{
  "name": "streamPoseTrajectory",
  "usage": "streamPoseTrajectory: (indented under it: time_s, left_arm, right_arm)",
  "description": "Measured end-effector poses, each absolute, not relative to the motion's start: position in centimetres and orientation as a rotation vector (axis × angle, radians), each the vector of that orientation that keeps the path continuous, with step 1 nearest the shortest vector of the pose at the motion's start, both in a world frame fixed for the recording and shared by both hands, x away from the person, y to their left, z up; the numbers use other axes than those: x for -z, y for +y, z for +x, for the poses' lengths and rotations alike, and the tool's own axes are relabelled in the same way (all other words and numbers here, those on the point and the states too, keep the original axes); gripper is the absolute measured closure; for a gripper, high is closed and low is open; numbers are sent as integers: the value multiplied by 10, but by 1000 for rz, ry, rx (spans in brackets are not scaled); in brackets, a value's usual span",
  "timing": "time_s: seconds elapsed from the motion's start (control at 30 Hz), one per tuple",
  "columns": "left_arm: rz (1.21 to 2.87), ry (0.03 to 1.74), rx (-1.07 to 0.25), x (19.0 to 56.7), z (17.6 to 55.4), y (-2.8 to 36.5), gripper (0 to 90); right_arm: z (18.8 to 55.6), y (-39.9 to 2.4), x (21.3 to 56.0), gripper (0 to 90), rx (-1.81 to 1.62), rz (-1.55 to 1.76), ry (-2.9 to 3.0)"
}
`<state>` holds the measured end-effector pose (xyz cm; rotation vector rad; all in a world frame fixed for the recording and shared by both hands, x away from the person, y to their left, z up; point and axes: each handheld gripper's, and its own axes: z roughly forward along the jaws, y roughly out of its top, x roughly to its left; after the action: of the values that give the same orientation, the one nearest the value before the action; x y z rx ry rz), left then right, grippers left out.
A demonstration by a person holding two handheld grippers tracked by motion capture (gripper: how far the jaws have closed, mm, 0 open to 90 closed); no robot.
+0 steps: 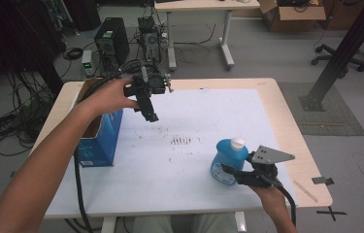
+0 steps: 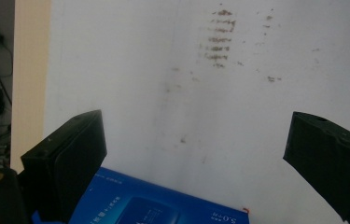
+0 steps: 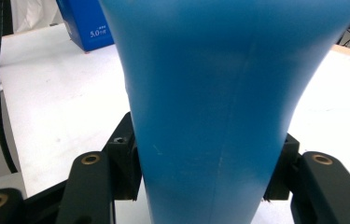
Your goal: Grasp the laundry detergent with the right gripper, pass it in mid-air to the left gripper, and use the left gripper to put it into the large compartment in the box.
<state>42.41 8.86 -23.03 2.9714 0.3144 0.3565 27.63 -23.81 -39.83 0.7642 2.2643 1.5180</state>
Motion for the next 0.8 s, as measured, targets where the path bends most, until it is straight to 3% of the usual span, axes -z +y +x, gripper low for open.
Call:
streamPoseTrajectory:
  time_s: [0.8]
  left_arm:
    - [2966, 255, -375, 197, 396, 77, 61]
  right_arm:
    - [280, -249, 329, 443, -1508, 701, 2323]
